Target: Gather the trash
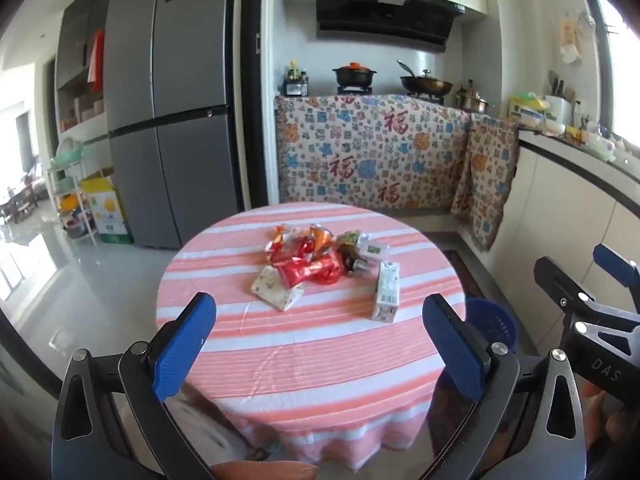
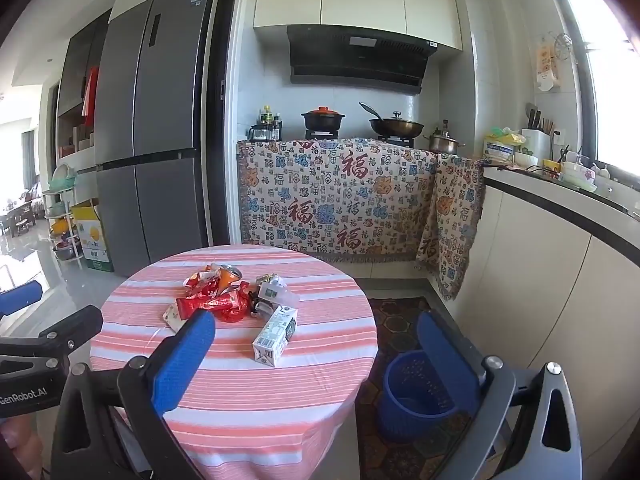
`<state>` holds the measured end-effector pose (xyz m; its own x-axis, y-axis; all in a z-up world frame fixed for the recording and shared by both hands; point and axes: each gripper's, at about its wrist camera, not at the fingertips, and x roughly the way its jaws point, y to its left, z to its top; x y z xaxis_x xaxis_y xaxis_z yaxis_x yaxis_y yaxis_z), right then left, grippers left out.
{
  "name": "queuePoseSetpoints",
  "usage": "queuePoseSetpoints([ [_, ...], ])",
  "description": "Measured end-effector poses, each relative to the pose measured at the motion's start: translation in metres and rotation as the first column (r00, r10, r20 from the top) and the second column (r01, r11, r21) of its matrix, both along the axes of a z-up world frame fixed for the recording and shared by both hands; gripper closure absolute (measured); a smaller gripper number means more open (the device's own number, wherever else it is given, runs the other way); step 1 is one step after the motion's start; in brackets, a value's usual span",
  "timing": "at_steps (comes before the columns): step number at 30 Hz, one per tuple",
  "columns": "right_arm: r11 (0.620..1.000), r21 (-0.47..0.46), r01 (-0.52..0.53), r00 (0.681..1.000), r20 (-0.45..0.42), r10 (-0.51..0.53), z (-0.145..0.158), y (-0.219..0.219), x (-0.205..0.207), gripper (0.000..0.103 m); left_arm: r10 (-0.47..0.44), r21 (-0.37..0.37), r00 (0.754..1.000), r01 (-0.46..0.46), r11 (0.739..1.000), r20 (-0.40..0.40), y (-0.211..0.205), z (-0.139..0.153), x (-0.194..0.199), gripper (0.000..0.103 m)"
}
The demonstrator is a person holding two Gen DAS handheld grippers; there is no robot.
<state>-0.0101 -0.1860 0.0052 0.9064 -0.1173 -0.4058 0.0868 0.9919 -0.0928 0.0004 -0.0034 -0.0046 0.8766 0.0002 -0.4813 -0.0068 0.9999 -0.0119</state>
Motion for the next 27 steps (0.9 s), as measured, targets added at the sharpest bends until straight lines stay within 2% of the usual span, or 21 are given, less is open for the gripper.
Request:
queuePoseSetpoints([
  [27,1.0,0.004,-0.008,1.0,-0.01,0.008,0.0014,-0.0005,-0.001,0.0,-0.017,0.001,1.0,0.017,1.0,-0.008,-0.007,-0.0049,-0.0038,0.0],
])
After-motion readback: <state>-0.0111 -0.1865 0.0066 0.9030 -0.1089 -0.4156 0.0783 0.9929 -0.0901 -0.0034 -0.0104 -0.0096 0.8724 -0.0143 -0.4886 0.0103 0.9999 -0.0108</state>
